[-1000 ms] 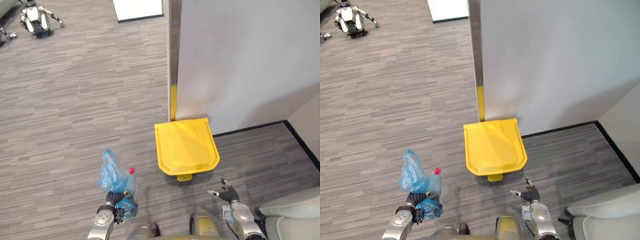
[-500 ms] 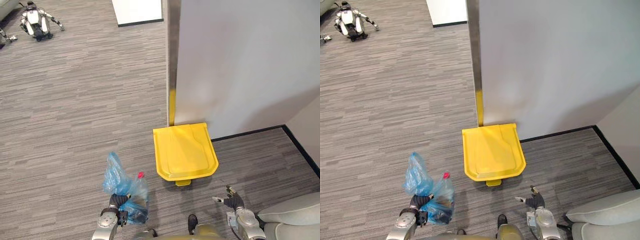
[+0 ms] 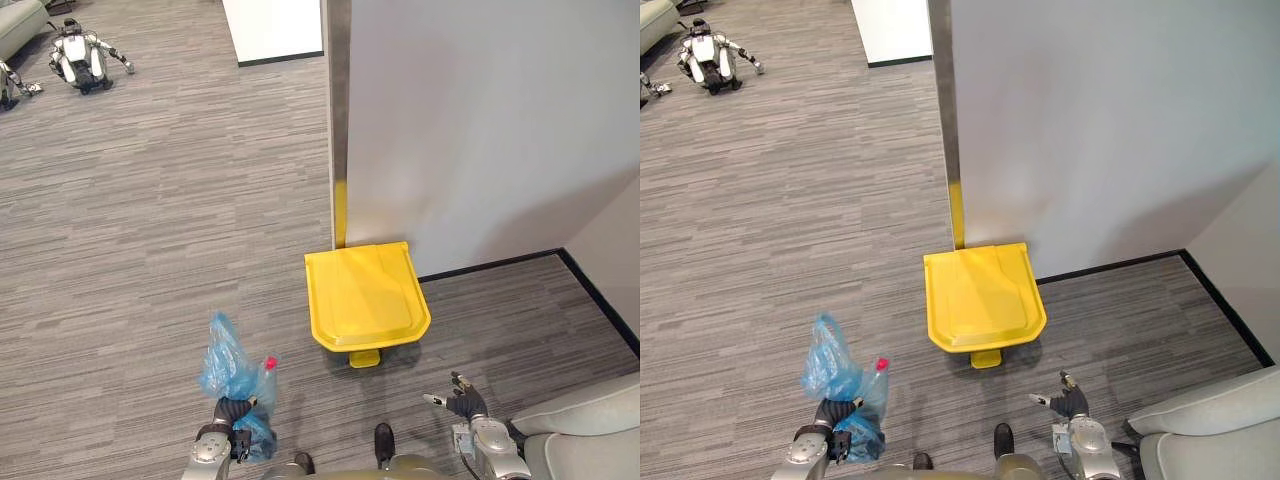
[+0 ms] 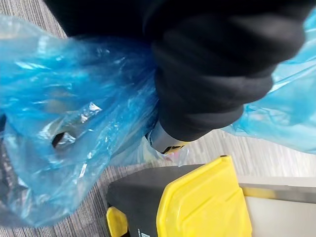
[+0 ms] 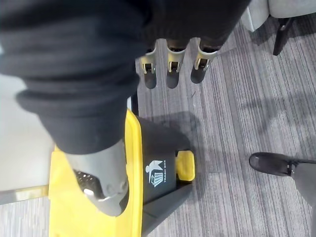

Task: Gather rubbish on tea table into small bin, then transfer packed bag to large trash can.

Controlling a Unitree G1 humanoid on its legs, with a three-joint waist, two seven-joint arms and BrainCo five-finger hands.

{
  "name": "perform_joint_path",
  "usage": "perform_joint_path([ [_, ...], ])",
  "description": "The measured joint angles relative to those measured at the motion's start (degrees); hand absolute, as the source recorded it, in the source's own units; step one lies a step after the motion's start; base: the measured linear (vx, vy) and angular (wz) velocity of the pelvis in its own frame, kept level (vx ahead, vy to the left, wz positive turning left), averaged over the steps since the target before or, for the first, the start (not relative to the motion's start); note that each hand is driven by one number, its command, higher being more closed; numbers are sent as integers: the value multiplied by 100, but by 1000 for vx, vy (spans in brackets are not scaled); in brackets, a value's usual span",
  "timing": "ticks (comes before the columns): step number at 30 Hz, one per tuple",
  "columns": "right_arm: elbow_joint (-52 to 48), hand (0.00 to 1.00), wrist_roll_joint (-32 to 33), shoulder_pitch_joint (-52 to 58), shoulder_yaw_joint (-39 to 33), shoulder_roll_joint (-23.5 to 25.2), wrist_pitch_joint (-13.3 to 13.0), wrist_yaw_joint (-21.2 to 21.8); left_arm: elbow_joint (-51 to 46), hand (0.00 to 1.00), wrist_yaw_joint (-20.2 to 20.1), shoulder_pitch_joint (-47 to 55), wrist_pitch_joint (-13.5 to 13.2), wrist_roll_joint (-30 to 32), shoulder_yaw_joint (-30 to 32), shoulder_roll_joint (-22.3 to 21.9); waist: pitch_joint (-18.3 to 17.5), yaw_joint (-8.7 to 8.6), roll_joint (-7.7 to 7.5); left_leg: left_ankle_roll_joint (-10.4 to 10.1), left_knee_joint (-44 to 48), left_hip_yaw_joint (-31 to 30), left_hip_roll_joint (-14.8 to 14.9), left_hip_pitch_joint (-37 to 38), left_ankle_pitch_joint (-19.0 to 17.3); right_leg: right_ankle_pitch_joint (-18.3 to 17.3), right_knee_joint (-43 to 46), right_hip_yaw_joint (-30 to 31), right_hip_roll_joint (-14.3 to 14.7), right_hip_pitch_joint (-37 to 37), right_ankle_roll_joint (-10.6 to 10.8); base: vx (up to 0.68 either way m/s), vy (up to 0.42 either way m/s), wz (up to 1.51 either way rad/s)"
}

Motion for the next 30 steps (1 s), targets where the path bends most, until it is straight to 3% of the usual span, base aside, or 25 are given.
perform_joint_path([
  [4, -1, 0, 0, -2, -1, -26, 0, -2, 0, 100, -4, -2, 0, 0, 0, 0, -46, -2, -77, 8, -4, -2, 11, 8, 15, 0, -10, 15, 27, -4, 0, 0, 0, 0],
  [14, -8, 0, 0, -94, 7, -36, 1, -3, -4, 100, 1, -11, 0, 0, 84, 26, -50, 76, -70, 88, 156, 164, 14, -20, -116, -99, 223, 187, 69, -144, 16, 8, 10, -9],
  [17, -8, 0, 0, -113, 5, -38, 3, -9, -7, 100, 3, -52, 0, -1, 84, 24, -26, 75, -65, 149, 532, 157, -7, -106, -349, -788, 1548, 212, -59, -680, 76, -27, 60, 0],
  [18, -12, 0, 0, -125, -31, -21, 8, -19, -8, 100, 4, -65, 4, -3, 85, 9, 10, 69, -74, 305, 631, 131, -47, -49, -569, -1035, 2305, 163, -212, -910, 277, -48, 48, 2],
  [20, -54, 0, 0, -185, -62, 47, 10, -62, -39, 100, 9, -136, 6, -11, 86, 11, 190, 51, -68, 429, 795, 129, -99, 56, -658, -1146, 3777, 32, -322, -1623, 558, -58, 60, 4],
  [21, -200, 0, 1, -194, -76, 173, 21, -92, -139, 100, 17, -174, 6, -28, 88, 29, 327, 42, -113, 526, 1183, 131, -94, 56, -930, -1373, 3868, -14, -355, -1965, 491, -25, 39, 2],
  [23, -429, 0, 1, -205, -69, 293, 18, -103, -233, 100, 20, -216, 15, -122, 82, 96, 505, 57, -160, 521, 1605, 209, -102, 11, -1189, -1332, 3466, -130, -341, -2218, 462, 3, -12, -5],
  [25, -522, 0, -1, -247, -12, 321, 24, -113, -359, 100, 16, -370, 28, -123, 51, 145, 637, 125, -390, 422, 2236, 254, -125, -63, -1648, -1277, 2461, -346, -323, -2239, 532, 88, -123, 4],
  [26, -547, 0, -1, -250, -21, 307, 26, -118, -428, 100, 16, -396, 35, -123, 49, 127, 643, 126, -447, 376, 2390, 214, -125, -84, -1773, -1059, 2445, -303, -300, -2236, 353, 177, -138, 11],
  [27, -649, 0, 0, -254, -96, 263, 33, -133, -483, 100, 12, -477, 40, -122, 32, 47, 676, 130, -414, 307, 2529, 156, -43, -100, -1918, -961, 2536, -338, -248, -2242, 307, 281, -136, 11],
  [28, -835, 0, 2, -291, -207, 254, 27, -185, -555, 100, -1, -612, 38, -121, -34, 1, 772, 149, -264, 187, 2518, 104, 92, -99, -2011, -1007, 2647, -366, -124, -2265, 294, 241, -87, 11],
  [30, -913, 0, 14, -256, -344, 310, 28, -204, -652, 100, -5, -688, 39, -121, -34, -3, 804, 127, -250, 175, 2347, 43, 103, 6, -2013, -1167, 2933, -347, -97, -2359, 263, 246, -82, 20],
])
